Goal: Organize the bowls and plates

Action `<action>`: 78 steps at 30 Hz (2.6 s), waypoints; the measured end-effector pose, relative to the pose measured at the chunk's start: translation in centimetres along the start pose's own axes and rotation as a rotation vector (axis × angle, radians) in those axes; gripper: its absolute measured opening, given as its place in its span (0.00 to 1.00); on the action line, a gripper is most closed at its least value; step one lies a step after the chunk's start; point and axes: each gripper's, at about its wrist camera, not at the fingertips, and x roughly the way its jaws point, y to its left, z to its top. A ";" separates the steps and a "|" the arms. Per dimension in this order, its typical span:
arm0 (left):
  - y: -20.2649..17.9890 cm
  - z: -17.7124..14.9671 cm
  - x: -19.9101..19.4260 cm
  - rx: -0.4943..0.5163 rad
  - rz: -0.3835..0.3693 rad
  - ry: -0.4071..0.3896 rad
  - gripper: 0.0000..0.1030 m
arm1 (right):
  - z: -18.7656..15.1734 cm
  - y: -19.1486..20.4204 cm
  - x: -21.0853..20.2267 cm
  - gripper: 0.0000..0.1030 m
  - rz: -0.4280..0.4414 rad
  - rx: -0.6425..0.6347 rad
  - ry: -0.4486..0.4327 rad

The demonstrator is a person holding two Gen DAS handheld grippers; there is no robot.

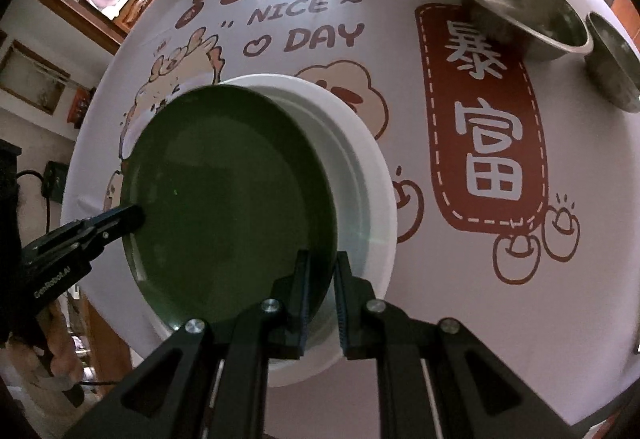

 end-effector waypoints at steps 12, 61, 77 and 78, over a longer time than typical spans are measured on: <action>-0.2 0.0 0.6 0.012 0.000 -0.002 0.11 | -0.1 0.6 -0.1 0.13 -0.041 -0.047 -0.005; -7.1 7.2 -11.9 0.203 0.035 -0.361 0.72 | 3.0 0.0 -12.4 0.41 -0.058 -0.110 -0.394; -12.2 17.6 -14.7 0.229 0.052 -0.451 0.72 | 11.4 -4.2 -18.8 0.63 -0.155 -0.102 -0.525; -12.3 18.5 -14.5 0.222 0.041 -0.445 0.72 | 12.0 -4.4 -19.1 0.64 -0.170 -0.100 -0.534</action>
